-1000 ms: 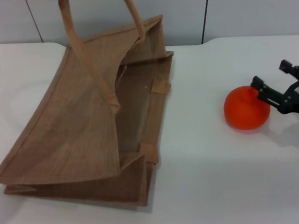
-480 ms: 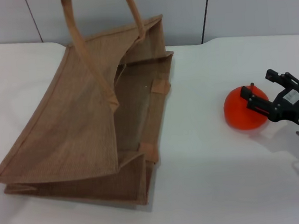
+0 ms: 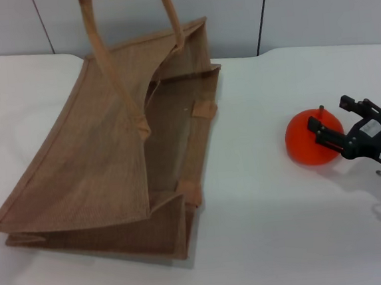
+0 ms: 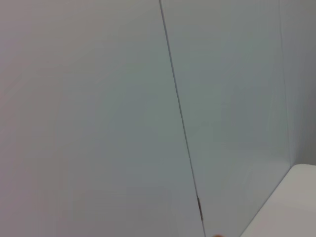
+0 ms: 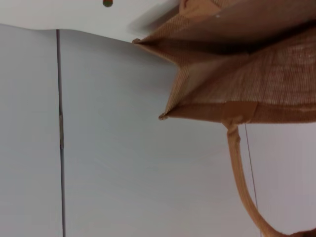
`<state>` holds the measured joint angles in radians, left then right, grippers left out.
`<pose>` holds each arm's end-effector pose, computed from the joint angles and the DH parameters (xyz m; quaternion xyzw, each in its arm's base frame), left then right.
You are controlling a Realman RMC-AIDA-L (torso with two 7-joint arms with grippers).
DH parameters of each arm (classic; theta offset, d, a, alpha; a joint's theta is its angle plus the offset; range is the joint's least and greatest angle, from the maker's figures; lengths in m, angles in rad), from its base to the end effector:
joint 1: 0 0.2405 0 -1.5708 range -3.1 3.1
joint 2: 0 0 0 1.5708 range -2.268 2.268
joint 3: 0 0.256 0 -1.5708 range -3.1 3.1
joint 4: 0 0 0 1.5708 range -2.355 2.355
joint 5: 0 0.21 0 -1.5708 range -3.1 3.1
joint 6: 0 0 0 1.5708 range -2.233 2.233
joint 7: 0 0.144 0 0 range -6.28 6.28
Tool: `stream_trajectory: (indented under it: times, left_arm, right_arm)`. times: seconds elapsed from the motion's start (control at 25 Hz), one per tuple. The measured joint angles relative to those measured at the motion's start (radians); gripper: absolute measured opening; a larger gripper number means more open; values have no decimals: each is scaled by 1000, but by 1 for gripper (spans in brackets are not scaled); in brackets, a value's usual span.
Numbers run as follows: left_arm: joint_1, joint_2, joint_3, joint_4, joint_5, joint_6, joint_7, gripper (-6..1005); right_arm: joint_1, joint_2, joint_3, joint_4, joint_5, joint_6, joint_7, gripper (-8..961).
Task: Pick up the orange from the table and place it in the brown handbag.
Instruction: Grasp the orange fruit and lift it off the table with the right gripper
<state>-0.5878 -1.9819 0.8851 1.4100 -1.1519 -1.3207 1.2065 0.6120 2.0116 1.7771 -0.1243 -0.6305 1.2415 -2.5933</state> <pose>-0.1394 0.4070 0.1451 -0.9144 -0.1043 -0.1772 0.3487 0.3132 0.3325 -0.0399 -0.8462 0.2302 0.2835 0.3880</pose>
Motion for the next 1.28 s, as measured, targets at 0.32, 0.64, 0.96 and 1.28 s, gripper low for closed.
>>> stream_trajectory:
  times: [0.32,0.64,0.96,1.28]
  left_arm:
    - [0,0,0,5,0,0,-1,121]
    - [0,0,-7,11,0,-1,-1,121]
    - [0,0,-8,14,0,-2,-1,121]
    - [2,0,-8,14,0,-2,-1,121]
  right_arm:
    - [11,0,-21,1,0,-4,18,879]
    - [20,7,-61,13,0,-17,42,880]
    - [24,6,-63,15,0,-79,42,880]
    - [33,7,-73,12,0,-117,43,880]
